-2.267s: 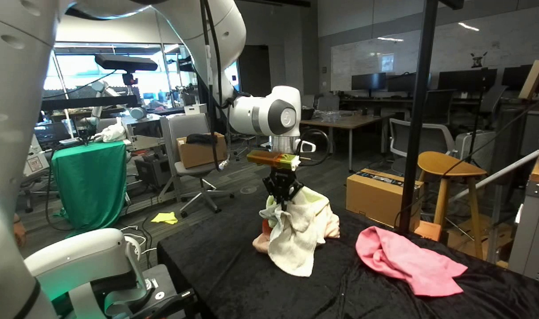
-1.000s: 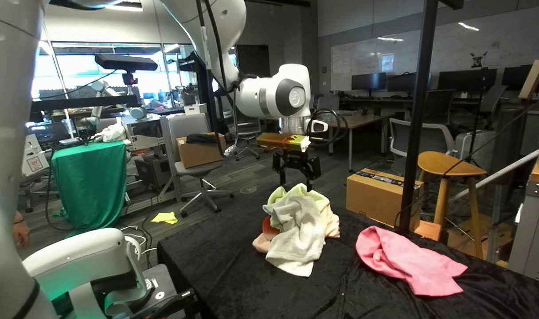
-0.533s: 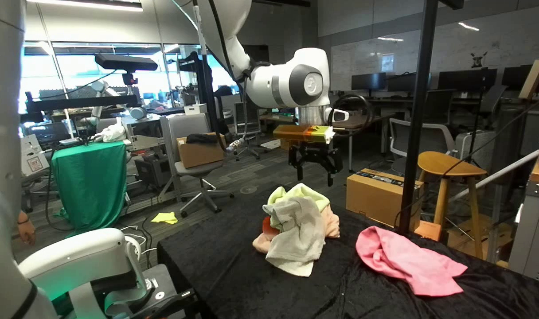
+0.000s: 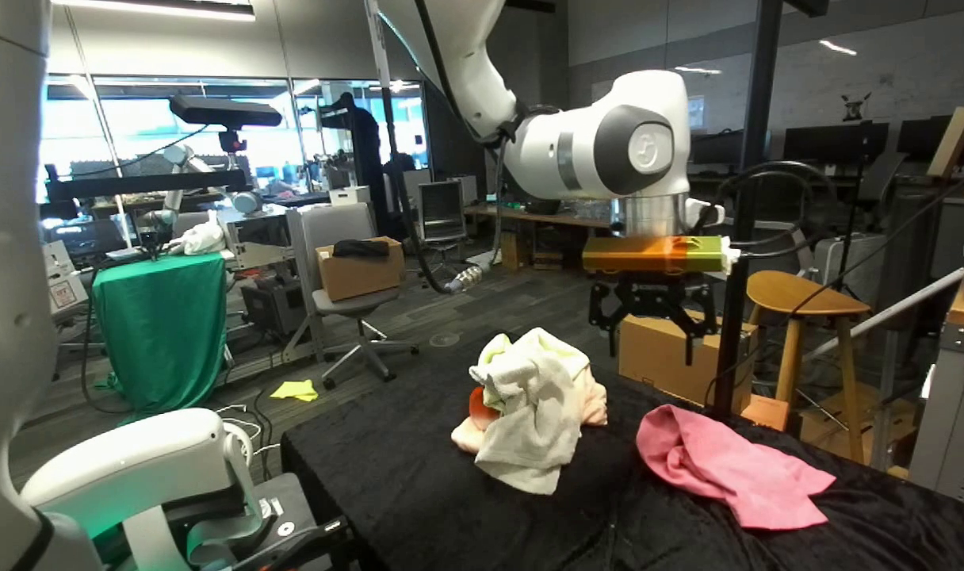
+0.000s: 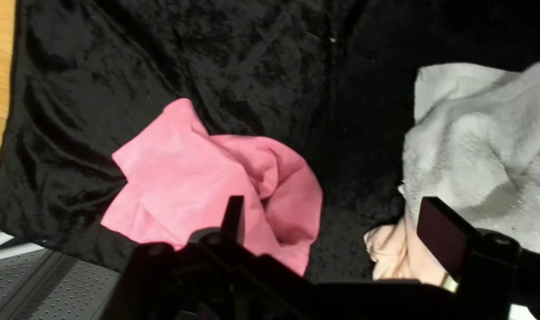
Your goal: Pile all the objects in the middle of the table
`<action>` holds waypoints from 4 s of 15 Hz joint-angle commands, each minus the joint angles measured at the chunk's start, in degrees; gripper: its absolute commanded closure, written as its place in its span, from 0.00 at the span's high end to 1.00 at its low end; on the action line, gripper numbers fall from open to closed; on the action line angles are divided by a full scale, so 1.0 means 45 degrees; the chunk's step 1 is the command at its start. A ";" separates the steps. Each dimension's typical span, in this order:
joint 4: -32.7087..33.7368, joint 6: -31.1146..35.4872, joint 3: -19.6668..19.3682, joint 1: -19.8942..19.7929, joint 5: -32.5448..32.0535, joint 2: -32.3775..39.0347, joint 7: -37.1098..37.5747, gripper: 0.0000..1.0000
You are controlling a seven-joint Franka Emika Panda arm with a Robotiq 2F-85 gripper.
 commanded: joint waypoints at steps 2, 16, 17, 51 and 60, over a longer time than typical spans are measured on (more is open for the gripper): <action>0.1218 0.0408 -0.0212 -0.0859 -0.0192 0.1093 -0.1906 1.00; 0.3579 0.3743 -0.0583 -0.0775 -0.1312 0.5026 -0.0849 1.00; 0.3671 0.3985 -0.0576 -0.0678 -0.1432 0.5223 -0.0608 1.00; 0.5165 0.2321 0.0187 -0.0268 -0.1633 0.6585 -0.0179 1.00; 0.5557 0.2799 -0.0249 -0.0276 -0.1690 0.7269 0.0098 1.00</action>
